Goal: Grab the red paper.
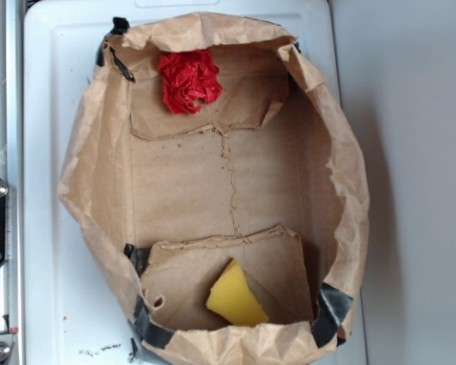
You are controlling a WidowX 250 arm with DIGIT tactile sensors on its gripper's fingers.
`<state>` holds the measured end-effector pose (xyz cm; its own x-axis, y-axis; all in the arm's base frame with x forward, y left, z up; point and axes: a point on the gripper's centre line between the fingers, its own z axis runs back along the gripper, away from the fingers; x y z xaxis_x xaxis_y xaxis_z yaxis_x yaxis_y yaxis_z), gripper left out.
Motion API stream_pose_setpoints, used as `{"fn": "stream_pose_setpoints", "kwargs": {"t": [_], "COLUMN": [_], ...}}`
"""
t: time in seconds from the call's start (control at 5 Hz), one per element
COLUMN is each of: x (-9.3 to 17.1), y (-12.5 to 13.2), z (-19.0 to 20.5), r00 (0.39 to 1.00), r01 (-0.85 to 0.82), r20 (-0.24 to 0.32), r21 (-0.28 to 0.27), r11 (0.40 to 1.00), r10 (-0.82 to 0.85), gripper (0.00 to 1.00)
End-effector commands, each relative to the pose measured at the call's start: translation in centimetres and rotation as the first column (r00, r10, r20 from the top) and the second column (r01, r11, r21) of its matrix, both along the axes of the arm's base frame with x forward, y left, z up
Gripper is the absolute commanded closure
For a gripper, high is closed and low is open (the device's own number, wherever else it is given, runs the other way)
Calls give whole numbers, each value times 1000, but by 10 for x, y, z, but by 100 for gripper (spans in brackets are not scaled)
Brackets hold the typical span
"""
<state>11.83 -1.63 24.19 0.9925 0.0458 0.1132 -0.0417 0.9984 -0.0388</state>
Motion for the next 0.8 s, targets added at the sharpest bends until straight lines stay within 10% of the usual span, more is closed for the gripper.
{"fn": "stream_pose_setpoints", "kwargs": {"t": [0.0, 0.6], "x": [0, 61], "y": [0, -7], "z": [0, -30], "r00": [1000, 990], "r01": [0, -86], "r20": [0, 113], "r21": [0, -42], "r11": [1000, 995], "r10": [0, 90], "gripper": [0, 0]}}
